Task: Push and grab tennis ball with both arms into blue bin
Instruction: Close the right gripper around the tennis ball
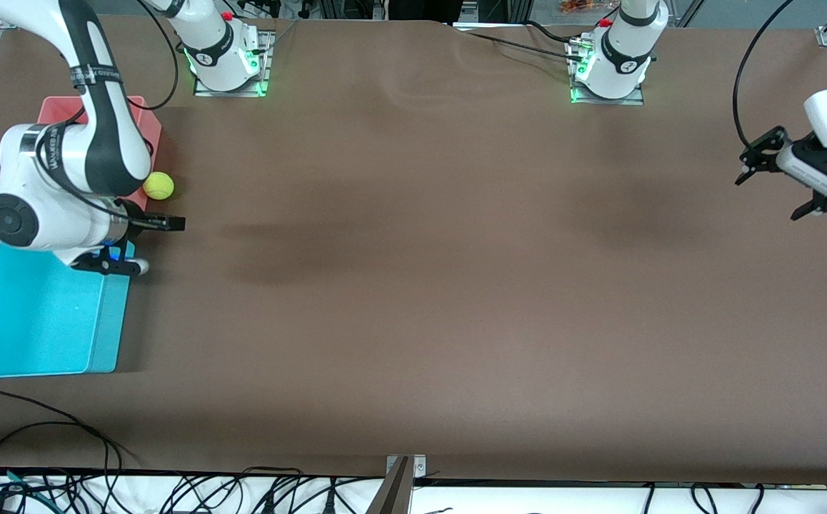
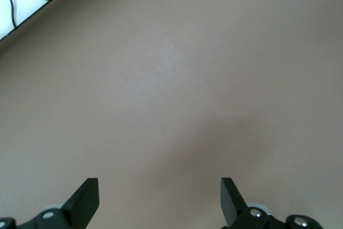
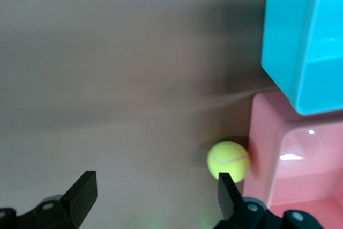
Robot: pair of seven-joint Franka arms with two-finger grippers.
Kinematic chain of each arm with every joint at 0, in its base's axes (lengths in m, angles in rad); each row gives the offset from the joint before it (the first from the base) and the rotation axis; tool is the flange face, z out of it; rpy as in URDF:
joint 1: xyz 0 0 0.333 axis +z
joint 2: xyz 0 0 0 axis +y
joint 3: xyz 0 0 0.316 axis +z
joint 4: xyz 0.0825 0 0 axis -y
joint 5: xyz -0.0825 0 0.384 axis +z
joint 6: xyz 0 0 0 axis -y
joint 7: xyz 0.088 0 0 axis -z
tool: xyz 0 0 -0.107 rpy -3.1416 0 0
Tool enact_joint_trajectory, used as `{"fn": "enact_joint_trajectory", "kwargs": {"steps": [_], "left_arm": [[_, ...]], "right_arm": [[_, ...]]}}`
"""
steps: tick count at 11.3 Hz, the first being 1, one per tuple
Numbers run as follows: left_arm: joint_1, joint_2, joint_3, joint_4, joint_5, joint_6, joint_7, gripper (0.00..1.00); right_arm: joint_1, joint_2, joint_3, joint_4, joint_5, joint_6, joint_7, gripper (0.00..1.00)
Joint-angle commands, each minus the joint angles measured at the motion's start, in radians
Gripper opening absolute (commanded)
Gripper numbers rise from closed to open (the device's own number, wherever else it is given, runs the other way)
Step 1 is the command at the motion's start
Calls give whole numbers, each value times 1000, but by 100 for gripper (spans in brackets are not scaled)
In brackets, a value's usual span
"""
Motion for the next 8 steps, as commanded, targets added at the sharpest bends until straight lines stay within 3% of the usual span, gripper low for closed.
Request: {"fn": "enact_joint_trajectory", "kwargs": {"steps": [1, 4, 8], "left_arm": [[-13, -30, 12, 52, 28, -102, -65, 100], [-13, -33, 13, 121, 54, -218, -163, 100], [-13, -48, 1, 159, 56, -269, -240, 100]], "right_arm": [[5, -92, 5, -188, -108, 104, 84, 100], [6, -95, 3, -309, -165, 202, 139, 100], [5, -95, 3, -403, -239, 225, 161, 100]]}}
